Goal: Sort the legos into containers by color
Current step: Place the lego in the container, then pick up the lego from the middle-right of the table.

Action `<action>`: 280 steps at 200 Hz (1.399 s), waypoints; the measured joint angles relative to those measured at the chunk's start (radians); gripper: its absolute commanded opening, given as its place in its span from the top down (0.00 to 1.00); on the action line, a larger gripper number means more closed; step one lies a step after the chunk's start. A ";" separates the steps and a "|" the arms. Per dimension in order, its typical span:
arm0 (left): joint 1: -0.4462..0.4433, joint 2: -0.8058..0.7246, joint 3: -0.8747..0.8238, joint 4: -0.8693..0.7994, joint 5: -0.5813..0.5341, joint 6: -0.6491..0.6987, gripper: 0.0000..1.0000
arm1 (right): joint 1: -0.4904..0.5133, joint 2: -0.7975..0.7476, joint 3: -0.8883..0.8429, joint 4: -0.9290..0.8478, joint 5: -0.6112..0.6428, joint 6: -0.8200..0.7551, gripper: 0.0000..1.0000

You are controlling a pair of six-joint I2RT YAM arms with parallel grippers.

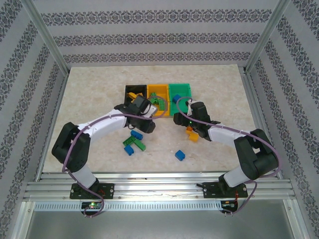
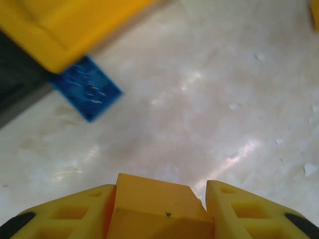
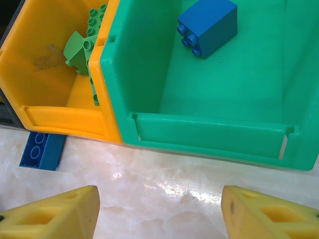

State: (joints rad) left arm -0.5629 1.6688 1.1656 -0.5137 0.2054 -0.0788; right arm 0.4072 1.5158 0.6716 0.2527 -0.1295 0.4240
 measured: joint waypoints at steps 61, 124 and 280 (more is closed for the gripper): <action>0.217 0.003 0.030 0.125 0.031 -0.189 0.68 | 0.000 0.000 0.000 0.000 0.000 0.000 0.34; 0.296 0.144 0.254 0.143 -0.062 -0.233 0.60 | 0.000 -0.001 0.000 0.000 0.000 0.000 0.34; 0.290 0.037 0.106 0.154 -0.059 -0.191 0.31 | -0.011 -0.010 0.000 0.002 0.001 -0.001 0.33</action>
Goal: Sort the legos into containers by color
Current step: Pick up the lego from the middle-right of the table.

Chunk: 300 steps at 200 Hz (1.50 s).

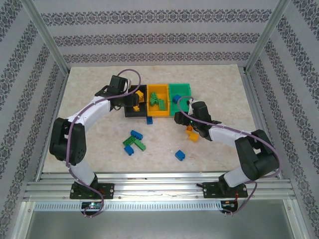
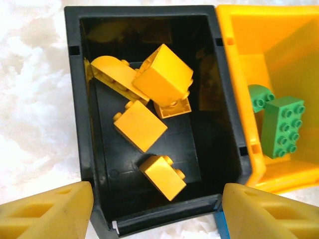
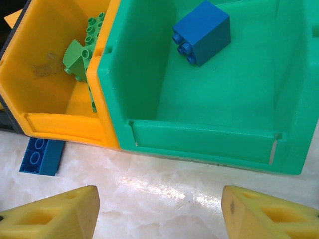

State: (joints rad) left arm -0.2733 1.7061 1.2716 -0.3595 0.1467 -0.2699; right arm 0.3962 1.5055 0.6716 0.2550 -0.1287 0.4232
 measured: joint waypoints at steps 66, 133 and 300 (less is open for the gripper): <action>-0.008 -0.114 -0.213 0.162 0.049 0.000 0.31 | -0.002 -0.154 -0.045 -0.125 0.031 0.002 0.32; -0.020 -0.233 -0.420 0.392 0.171 0.008 0.31 | -0.015 -0.238 -0.098 -0.349 0.100 0.022 0.31; 0.009 -0.393 -0.593 0.449 0.058 0.021 0.30 | 0.112 0.052 0.166 -0.497 0.185 0.026 0.66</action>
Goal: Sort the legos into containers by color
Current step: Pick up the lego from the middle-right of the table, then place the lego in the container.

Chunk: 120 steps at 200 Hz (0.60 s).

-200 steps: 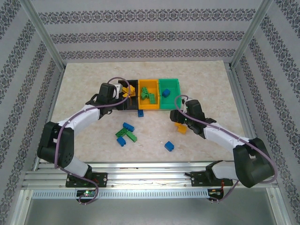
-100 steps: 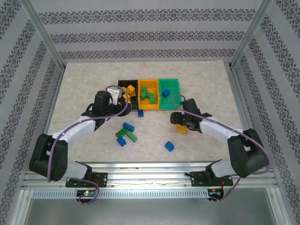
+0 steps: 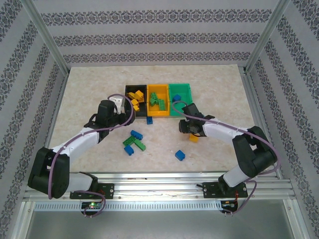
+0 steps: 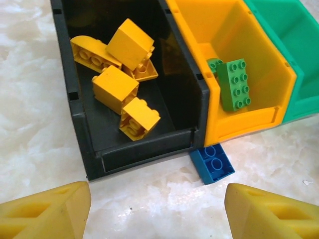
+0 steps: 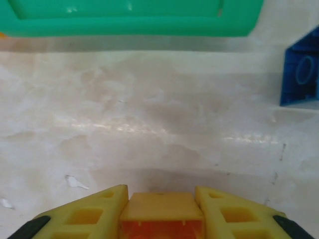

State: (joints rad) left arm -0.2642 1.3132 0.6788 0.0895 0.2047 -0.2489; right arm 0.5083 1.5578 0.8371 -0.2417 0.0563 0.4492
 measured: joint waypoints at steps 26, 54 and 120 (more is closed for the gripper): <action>0.051 -0.006 -0.040 0.006 0.001 -0.049 0.31 | 0.056 0.032 0.102 -0.014 0.002 -0.011 0.65; 0.116 -0.009 -0.081 0.043 0.032 -0.114 0.31 | 0.136 0.129 0.293 -0.023 -0.005 -0.036 0.65; 0.256 -0.015 -0.219 0.222 0.153 -0.263 0.31 | 0.235 0.444 0.789 -0.061 -0.006 -0.114 0.64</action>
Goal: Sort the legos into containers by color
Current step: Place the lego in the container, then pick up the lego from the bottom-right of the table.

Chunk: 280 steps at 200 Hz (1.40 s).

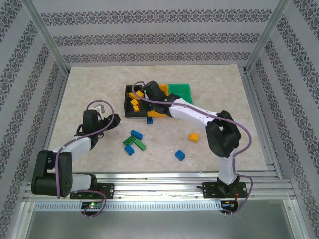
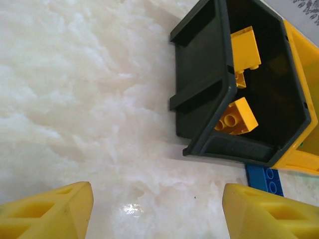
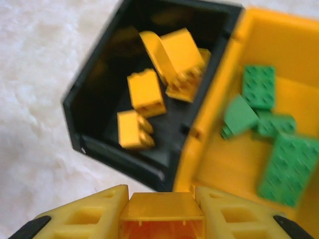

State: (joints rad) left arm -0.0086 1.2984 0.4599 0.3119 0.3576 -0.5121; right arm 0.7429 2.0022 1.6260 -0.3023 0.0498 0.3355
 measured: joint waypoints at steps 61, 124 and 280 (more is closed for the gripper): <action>0.002 -0.015 0.000 0.051 0.029 -0.013 0.31 | 0.019 0.177 0.238 -0.092 0.071 -0.050 0.37; 0.002 -0.012 0.000 0.073 0.061 -0.017 0.30 | 0.032 0.136 0.145 -0.108 0.092 -0.051 0.36; 0.002 0.029 0.000 0.114 0.121 -0.032 0.30 | -0.135 -0.589 -0.784 -0.105 0.122 0.138 0.35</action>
State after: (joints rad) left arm -0.0063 1.3273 0.4603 0.4263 0.4789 -0.5438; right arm 0.6075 1.4128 0.8417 -0.4072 0.1715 0.4740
